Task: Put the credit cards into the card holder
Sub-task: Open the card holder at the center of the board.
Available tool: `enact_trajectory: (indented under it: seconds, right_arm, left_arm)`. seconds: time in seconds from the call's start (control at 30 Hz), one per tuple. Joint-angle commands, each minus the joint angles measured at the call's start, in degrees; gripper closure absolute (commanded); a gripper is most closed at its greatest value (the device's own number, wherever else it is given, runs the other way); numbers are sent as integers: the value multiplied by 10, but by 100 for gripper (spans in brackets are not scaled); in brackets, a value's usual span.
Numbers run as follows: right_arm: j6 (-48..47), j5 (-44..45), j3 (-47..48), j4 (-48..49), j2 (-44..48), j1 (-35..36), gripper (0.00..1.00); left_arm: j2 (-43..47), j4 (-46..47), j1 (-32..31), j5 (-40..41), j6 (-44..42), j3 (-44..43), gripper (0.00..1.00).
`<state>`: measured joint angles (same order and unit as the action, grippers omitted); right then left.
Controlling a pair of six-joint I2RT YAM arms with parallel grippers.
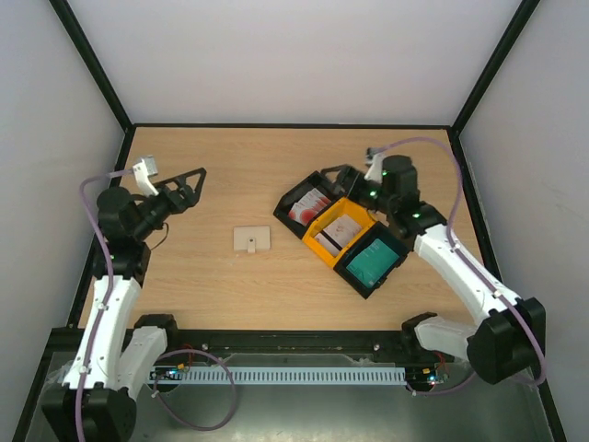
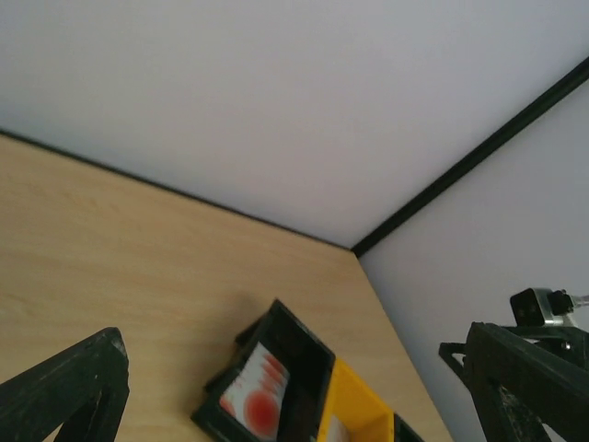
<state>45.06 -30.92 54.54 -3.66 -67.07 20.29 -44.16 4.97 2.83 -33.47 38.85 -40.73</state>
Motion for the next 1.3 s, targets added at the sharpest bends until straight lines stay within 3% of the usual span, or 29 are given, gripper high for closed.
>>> enact_trajectory:
  seconds: [0.0, 0.17, 0.33, 0.67, 0.97, 1.27]
  right_arm:
    - [-69, 4, -24, -69, -14, 96, 16]
    - [-132, 43, -39, -103, -65, 217, 17]
    - [-167, 131, -20, -125, -164, 303, 16]
    - [-157, 197, 40, -89, -318, 310, 17]
    - [-92, 241, 99, -31, -413, 310, 32]
    - [-45, 269, 122, 14, -458, 310, 50]
  left_arm:
    - [-28, -21, -43, 7, 2, 15, 0]
    - [-78, -102, -115, 115, 12, 20, 1]
    - [-140, -129, -143, 161, 51, 38, 5]
    - [-241, -95, -153, 151, 76, 67, 14]
    - [-312, -74, -159, 147, 73, 68, 44]
    - [-403, -48, -160, 134, 64, 58, 49]
